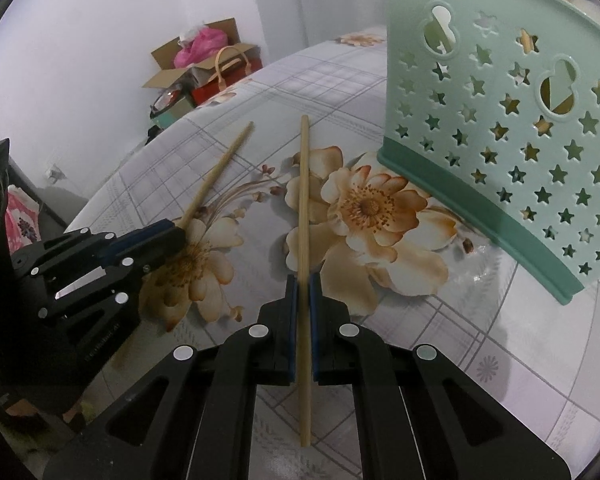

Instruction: Organize utensils

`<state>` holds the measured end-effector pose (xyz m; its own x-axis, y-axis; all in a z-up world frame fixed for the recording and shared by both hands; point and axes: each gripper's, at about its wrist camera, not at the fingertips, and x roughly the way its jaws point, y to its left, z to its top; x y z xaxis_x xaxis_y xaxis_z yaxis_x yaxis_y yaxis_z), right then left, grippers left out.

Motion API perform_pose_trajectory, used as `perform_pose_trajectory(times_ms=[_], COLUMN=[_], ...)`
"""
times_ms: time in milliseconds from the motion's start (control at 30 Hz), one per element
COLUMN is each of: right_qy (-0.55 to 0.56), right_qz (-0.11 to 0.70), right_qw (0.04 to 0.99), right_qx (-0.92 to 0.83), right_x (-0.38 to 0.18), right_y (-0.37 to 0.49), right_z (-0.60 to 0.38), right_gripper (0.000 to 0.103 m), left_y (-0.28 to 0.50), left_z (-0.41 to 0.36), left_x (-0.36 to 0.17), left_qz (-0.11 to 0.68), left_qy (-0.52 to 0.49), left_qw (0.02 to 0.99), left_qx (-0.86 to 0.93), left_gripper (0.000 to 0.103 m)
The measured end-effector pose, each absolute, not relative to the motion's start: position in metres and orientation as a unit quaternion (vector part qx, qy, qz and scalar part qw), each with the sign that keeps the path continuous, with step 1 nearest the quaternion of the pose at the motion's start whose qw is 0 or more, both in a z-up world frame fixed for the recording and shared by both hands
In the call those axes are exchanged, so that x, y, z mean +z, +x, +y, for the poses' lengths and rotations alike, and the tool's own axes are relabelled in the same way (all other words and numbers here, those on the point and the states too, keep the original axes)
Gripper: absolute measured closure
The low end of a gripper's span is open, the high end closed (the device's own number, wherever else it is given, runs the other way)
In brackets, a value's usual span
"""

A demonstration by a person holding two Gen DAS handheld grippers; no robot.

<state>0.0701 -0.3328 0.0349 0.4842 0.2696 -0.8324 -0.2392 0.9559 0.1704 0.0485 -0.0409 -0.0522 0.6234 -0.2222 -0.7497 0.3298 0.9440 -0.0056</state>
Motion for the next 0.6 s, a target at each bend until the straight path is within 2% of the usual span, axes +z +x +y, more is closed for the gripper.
perform_pose_trajectory(times_ms=[600], right_qy=[0.017], right_qz=[0.515], right_qw=[0.838], right_qx=[0.180], right_x=[0.037], right_y=[0.034], right_z=[-0.335], right_gripper=[0.099], left_y=[0.009], left_z=[0.002], left_x=[-0.051], left_qz=[0.433], left_qy=[-0.006], left_qw=[0.891], left_qx=[-0.133], left_gripper=[0.098])
